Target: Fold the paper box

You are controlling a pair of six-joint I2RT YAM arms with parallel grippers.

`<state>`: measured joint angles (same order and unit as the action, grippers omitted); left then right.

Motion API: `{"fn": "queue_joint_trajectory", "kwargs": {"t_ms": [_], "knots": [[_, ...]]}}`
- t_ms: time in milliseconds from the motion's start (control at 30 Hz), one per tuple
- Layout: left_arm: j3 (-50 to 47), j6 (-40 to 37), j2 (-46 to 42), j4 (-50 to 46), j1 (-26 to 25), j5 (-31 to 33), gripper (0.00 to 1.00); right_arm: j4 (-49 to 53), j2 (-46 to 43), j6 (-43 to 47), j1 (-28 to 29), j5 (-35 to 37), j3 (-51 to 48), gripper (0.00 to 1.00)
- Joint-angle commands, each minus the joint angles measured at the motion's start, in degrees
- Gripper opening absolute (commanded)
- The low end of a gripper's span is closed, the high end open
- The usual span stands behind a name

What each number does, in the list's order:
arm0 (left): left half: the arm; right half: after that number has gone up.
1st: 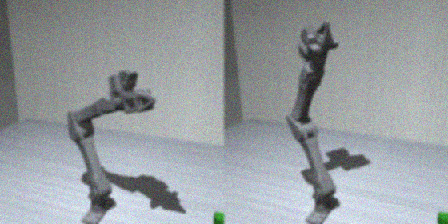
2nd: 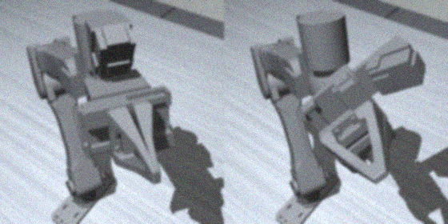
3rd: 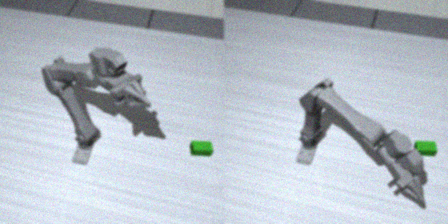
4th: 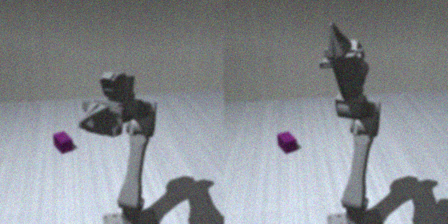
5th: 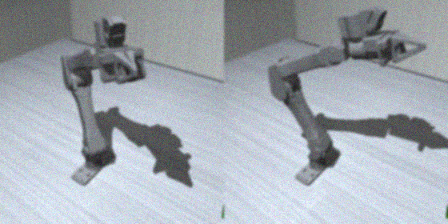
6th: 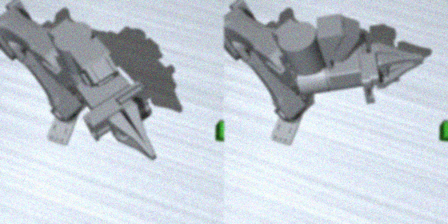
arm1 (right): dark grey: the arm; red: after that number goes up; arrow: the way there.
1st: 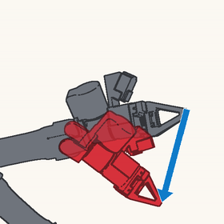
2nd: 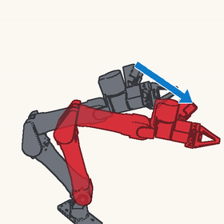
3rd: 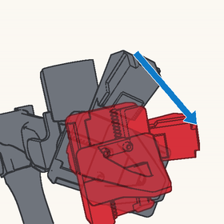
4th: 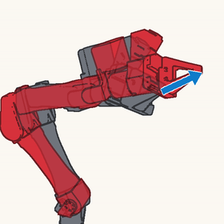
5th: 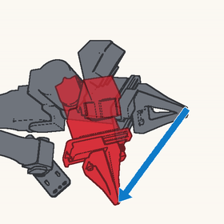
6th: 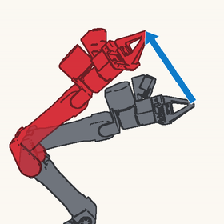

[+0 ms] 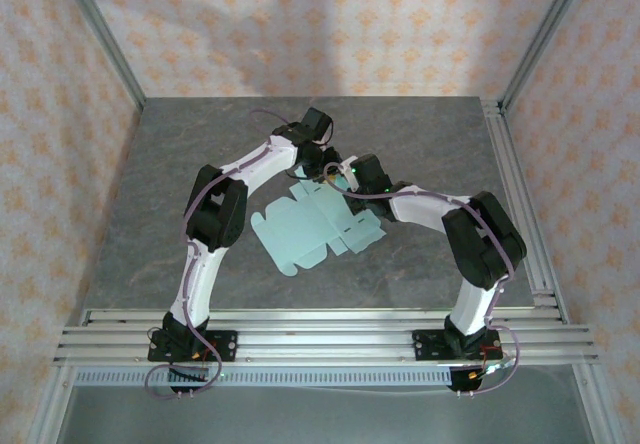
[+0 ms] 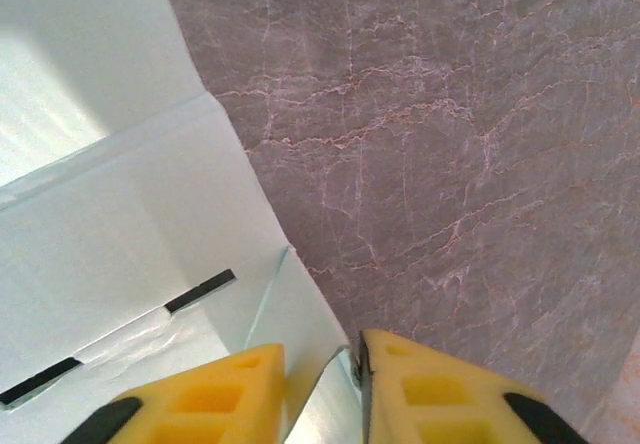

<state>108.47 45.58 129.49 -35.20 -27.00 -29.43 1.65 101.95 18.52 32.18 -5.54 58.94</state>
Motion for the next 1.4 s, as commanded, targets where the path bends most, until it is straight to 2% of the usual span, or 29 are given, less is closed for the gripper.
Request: {"fn": "queue_joint_trajectory", "kwargs": {"t_ms": [0,100,167,200,300,367,500,700,833,1000,1267,1367], "knots": [[1.37,1.31,-0.12,3.21,-1.39,-1.41,0.18,-0.37,0.25,2.92,1.41,-1.81,1.87,0.0],[1.67,1.25,0.07,3.32,-1.56,-1.98,0.08,-0.35,0.25,2.92,1.39,-1.63,1.97,0.0],[1.62,0.99,-0.11,3.3,-1.49,-2.07,0.09,-0.4,0.24,2.88,1.43,-1.03,2.14,0.0],[1.44,0.71,-0.43,3.27,-1.42,-1.9,0.11,-0.32,0.25,2.79,1.45,-0.67,2.19,0.0],[-0.39,-0.38,-2.72,4.25,-1.46,-0.05,0.32,-0.46,0.01,2.76,1.32,0.74,2.15,0.0],[-1.66,-1.79,-5.1,4.36,-1.45,1.33,0.37,-0.48,-0.15,2.69,1.13,1.16,2.17,0.0],[-5.87,-5.72,-11.37,4.15,-1.34,4.86,0.55,-0.46,-0.6,2.31,0.45,0.26,2.07,0.0],[-19.18,-8.77,-23.69,9.94,1.22,9.17,0.72,-0.34,-1.43,2.41,-0.43,-0.83,1.61,0.0],[-25.62,-12.38,-26.9,11.45,5.4,8.11,0.83,0.12,-2.39,2.7,-0.88,-2.34,1.12,0.0],[-31.49,-14.63,-29.25,13.6,9.64,6.4,0.93,0.44,-3.11,2.17,-1.59,-2.59,0.83,0.0],[-39.07,-20.88,-31.42,22.09,13.12,7.24,0.9,2.85,-5.54,2.69,-3.34,-7.73,0.65,0.0],[-39.92,-24.29,-30.79,24.6,13.28,3.62,0.89,4.18,-6.54,2.92,-4.05,-12.0,0.61,0.0]]}}
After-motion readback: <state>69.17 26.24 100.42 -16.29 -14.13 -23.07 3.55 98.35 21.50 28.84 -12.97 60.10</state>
